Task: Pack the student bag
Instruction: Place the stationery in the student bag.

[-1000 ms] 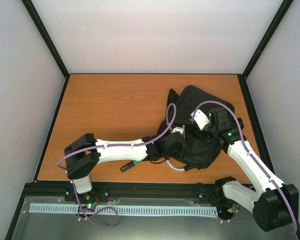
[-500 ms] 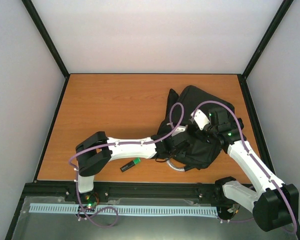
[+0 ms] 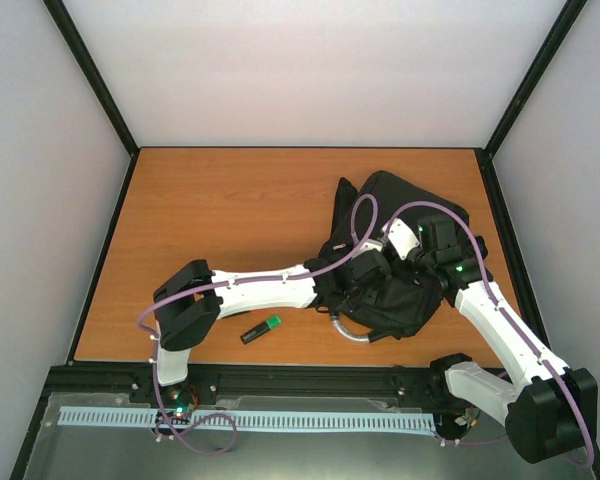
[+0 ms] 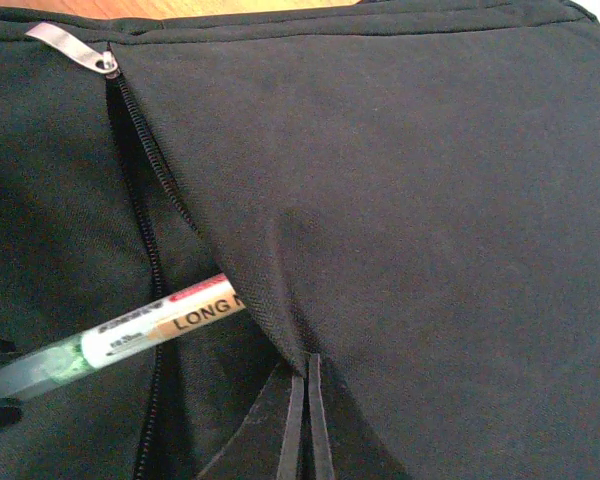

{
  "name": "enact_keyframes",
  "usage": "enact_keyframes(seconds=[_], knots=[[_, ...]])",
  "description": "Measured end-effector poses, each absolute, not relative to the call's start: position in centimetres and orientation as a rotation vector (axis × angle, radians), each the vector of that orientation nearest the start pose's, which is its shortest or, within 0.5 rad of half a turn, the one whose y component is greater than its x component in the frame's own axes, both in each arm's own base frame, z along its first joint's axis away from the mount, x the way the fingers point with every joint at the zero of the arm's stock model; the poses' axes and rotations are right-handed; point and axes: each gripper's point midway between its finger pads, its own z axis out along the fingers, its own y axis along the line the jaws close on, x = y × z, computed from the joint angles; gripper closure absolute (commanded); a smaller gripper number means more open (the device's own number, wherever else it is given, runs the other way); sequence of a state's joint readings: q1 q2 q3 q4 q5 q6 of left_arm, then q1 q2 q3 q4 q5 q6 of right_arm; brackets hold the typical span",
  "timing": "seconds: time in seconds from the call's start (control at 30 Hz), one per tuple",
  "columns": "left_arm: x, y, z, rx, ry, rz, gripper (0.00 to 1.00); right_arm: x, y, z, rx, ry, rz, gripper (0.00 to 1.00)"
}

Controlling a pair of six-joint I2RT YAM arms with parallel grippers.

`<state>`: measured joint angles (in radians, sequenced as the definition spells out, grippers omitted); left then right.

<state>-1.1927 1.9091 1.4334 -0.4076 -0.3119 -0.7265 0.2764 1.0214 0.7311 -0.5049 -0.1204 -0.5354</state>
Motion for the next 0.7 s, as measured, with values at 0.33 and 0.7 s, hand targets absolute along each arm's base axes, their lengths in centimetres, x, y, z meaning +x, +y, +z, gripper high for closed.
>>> enact_keyframes(seconds=[0.33, 0.7], knots=[[24.6, -46.4, 11.2, 0.592, 2.346, -0.497, 0.87, 28.8, 10.3, 15.2, -0.983, 2.141, 0.016, 0.97], [24.9, -46.6, 12.4, 0.573, 2.319, -0.516, 0.39, 28.8, 10.3, 15.2, -0.983, 2.143, 0.017, 0.97]])
